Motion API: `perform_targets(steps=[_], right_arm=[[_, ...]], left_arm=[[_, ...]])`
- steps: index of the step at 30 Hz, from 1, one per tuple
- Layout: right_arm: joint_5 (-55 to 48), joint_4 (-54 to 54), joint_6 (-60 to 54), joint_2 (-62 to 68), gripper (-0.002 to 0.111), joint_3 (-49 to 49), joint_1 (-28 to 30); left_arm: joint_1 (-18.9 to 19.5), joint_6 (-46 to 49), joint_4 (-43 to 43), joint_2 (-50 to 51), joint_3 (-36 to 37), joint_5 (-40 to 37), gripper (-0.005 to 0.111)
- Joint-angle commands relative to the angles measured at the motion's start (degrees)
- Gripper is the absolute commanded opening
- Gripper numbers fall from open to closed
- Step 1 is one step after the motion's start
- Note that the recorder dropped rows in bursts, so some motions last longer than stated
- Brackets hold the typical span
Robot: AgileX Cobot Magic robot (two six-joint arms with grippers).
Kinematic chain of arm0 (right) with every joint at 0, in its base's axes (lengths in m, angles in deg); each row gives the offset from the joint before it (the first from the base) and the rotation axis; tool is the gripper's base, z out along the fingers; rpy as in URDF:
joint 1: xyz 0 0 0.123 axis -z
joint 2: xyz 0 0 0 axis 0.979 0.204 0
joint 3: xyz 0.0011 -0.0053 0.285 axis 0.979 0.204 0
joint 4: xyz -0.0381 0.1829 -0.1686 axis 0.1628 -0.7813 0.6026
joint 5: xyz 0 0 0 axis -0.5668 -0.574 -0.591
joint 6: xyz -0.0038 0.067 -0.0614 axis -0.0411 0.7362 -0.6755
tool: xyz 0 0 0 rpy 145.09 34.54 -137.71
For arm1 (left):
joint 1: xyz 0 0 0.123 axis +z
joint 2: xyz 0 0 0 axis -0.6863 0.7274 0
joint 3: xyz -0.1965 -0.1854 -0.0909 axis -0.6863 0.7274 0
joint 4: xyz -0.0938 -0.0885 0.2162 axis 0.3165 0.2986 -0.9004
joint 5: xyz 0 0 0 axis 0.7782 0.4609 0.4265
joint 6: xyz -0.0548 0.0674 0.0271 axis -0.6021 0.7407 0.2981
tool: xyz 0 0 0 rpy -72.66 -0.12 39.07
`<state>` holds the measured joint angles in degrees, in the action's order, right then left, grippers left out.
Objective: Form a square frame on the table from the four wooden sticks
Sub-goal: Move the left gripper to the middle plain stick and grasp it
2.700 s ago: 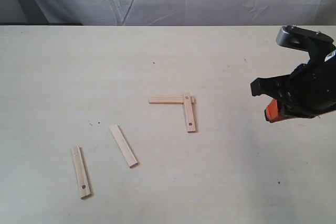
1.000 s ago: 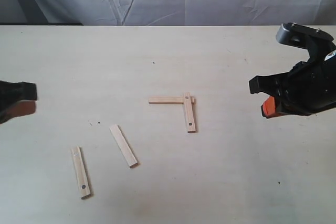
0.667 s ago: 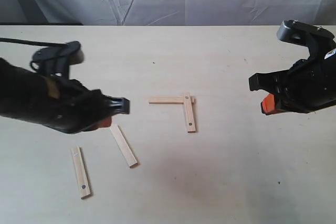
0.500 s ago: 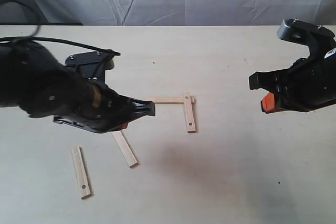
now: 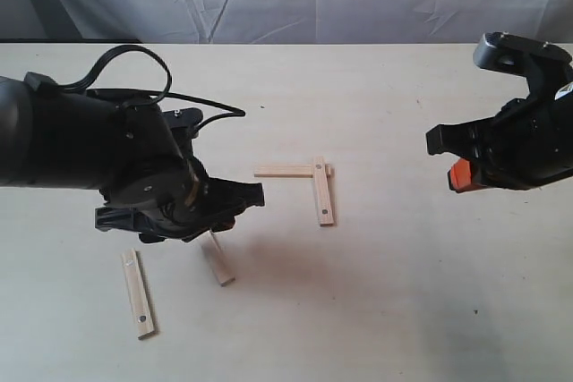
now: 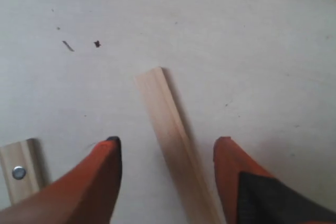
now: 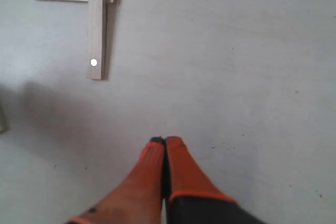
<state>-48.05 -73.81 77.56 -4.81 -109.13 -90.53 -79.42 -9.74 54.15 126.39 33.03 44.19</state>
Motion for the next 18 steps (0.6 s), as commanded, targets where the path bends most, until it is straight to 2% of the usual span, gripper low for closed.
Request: perform_targets(steps=[1, 6, 13, 18], right_arm=[[0.78, 0.07, -0.27, -0.51, 0.000, 0.26, 0.33], [0.78, 0.07, -0.27, -0.51, 0.000, 0.26, 0.33], [1.61, 0.07, -0.27, -0.51, 0.000, 0.26, 0.33], [3.90, -0.04, -0.27, -0.51, 0.000, 0.26, 0.33]], left_arm=[[-0.27, -1.96, 0.19, 0.51, -0.40, 1.67, 0.055], [-0.27, -3.99, -0.53, 3.28, -0.40, 0.41, 0.055], [-0.27, -3.99, 1.35, 4.97, -0.40, 3.37, 0.055], [-0.27, -1.41, 0.82, 4.97, -0.40, 3.37, 0.051]])
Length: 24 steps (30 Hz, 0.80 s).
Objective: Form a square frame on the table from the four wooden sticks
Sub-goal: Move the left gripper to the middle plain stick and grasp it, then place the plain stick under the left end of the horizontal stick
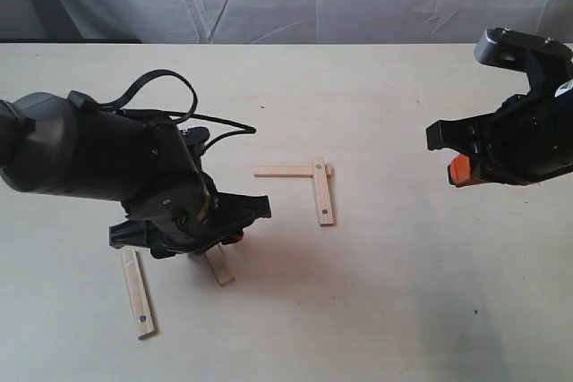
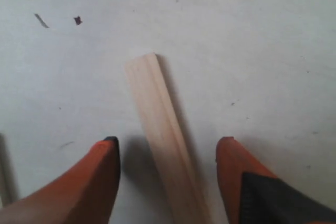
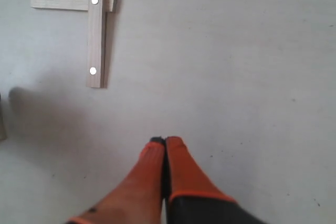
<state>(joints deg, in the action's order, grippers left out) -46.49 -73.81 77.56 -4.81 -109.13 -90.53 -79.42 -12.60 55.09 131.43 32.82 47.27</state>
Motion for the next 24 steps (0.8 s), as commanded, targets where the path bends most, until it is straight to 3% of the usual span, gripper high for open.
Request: perform_targets(steps=[1, 11, 13, 14, 17, 20, 24], right_arm=[[2.74, -0.04, -0.27, -0.51, 0.000, 0.26, 0.33], [2.73, -0.04, -0.16, -0.51, 0.000, 0.26, 0.33], [2.73, -0.04, -0.16, -0.51, 0.000, 0.26, 0.33], [2.73, -0.04, -0.16, -0.51, 0.000, 0.26, 0.33], [2.73, -0.04, -0.16, -0.51, 0.000, 0.26, 0.33], [2.73, -0.04, -0.16, -0.51, 0.000, 0.26, 0.33], [2.28, -0.04, -0.16, -0.51, 0.000, 0.26, 0.33]], left_arm=[[-0.27, 1.46, -0.13, 0.03, -0.18, 0.30, 0.051], [-0.27, 3.40, -0.77, 1.90, -0.18, -0.75, 0.050], [-0.27, 3.40, -1.41, 1.90, -0.18, -0.75, 0.040], [-0.27, 3.40, -1.65, 1.90, -0.18, -0.75, 0.024], [-0.27, 3.40, -2.08, 1.90, -0.18, -0.07, 0.003], [-0.27, 3.94, -3.66, 1.90, -0.22, 0.36, 0.000], [-0.27, 14.98, -3.79, -0.74, -3.32, 0.36, 0.000]])
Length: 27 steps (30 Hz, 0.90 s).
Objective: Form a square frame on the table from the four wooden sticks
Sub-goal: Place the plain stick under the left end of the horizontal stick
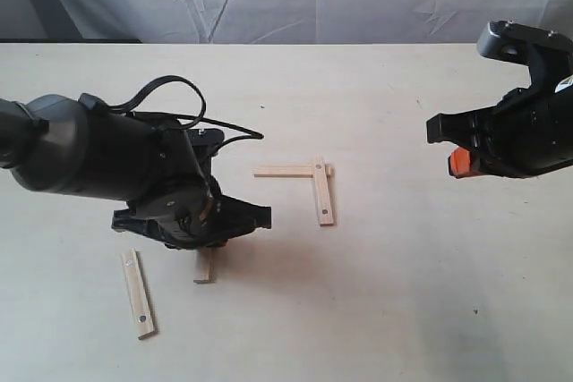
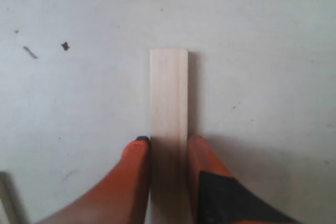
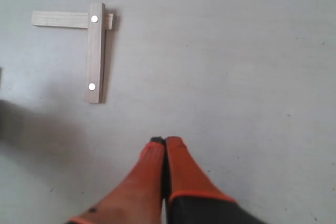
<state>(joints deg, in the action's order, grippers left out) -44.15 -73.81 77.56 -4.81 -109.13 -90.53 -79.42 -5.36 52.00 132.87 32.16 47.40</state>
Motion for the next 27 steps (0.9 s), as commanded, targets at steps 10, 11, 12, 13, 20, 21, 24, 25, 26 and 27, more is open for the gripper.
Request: perform_targets(steps=[10, 11, 12, 13, 20, 21, 24, 25, 26, 27], right_arm=[[-1.58, 0.04, 0.45, -0.51, 0.000, 0.15, 0.33], [-1.58, 0.04, 0.45, -0.51, 0.000, 0.15, 0.33], [-1.58, 0.04, 0.45, -0.51, 0.000, 0.15, 0.33], [-1.48, 0.04, 0.45, -0.51, 0.000, 0.15, 0.33], [-0.43, -0.10, 0.45, -0.51, 0.000, 0.15, 0.33], [-0.30, -0.10, 0.45, -0.51, 0.000, 0.15, 0.33], [0.12, -0.10, 0.45, -0.51, 0.000, 0.15, 0.33], [0.23, -0.10, 0.45, -0.51, 0.000, 0.15, 0.33], [0.23, -0.10, 0.45, -0.51, 0.000, 0.15, 0.33], [0.23, -0.10, 0.45, -0.51, 0.000, 0.15, 0.33]], left_arm=[[1.02, 22.69, 2.65, -2.83, -13.60, 0.71, 0.000], [1.28, 22.69, 3.34, -1.85, -14.35, 0.61, 0.000], [1.66, 22.69, 4.12, -0.78, -15.16, 0.61, 0.000], [1.91, 22.69, 4.85, 0.23, -15.78, 0.61, 0.000], [1.90, 22.69, 9.94, 5.70, -16.91, 5.37, 0.000], [1.90, 22.69, 10.11, 6.44, -16.91, 5.51, 0.000], [1.90, 22.69, 10.25, 8.31, -16.91, 5.29, 0.000], [1.90, 22.69, 10.25, 8.56, -16.91, 5.13, 0.000], [1.90, 22.69, 10.25, 8.89, -16.91, 5.15, 0.000], [1.90, 22.69, 10.25, 9.10, -16.91, 5.15, 0.000]])
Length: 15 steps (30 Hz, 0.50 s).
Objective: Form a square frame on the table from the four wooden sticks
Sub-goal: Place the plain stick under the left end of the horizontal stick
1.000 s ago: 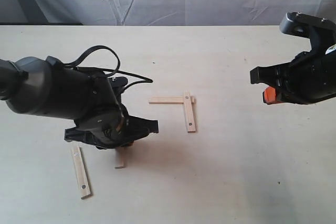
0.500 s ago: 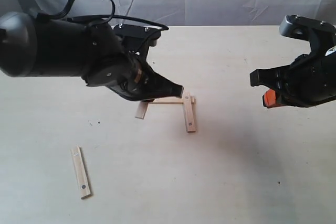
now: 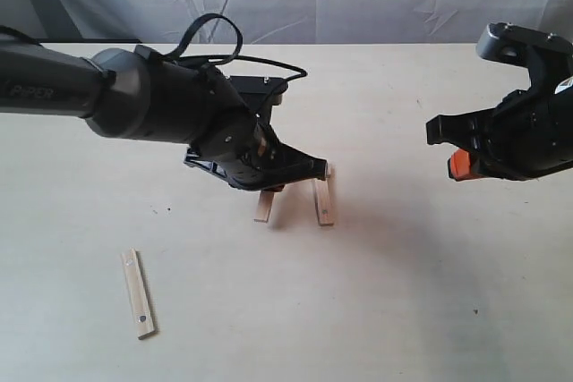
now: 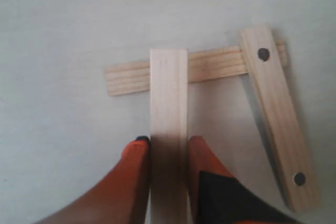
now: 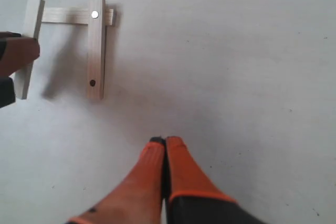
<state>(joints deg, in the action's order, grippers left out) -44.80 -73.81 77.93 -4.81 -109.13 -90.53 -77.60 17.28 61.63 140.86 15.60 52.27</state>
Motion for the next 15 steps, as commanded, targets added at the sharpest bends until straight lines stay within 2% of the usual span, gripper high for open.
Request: perform_targets(steps=[1, 8, 15], right_arm=[[0.88, -0.10, 0.08, -0.51, 0.000, 0.15, 0.33], [0.88, -0.32, 0.08, -0.51, 0.000, 0.15, 0.33], [0.74, -0.32, 0.08, -0.51, 0.000, 0.15, 0.33]], left_arm=[[0.08, 0.06, 0.62, 1.11, -0.34, 0.49, 0.000], [0.08, -0.16, 0.51, 1.23, -0.34, 0.43, 0.000], [0.08, -5.37, 0.27, 1.23, -0.34, -0.29, 0.000]])
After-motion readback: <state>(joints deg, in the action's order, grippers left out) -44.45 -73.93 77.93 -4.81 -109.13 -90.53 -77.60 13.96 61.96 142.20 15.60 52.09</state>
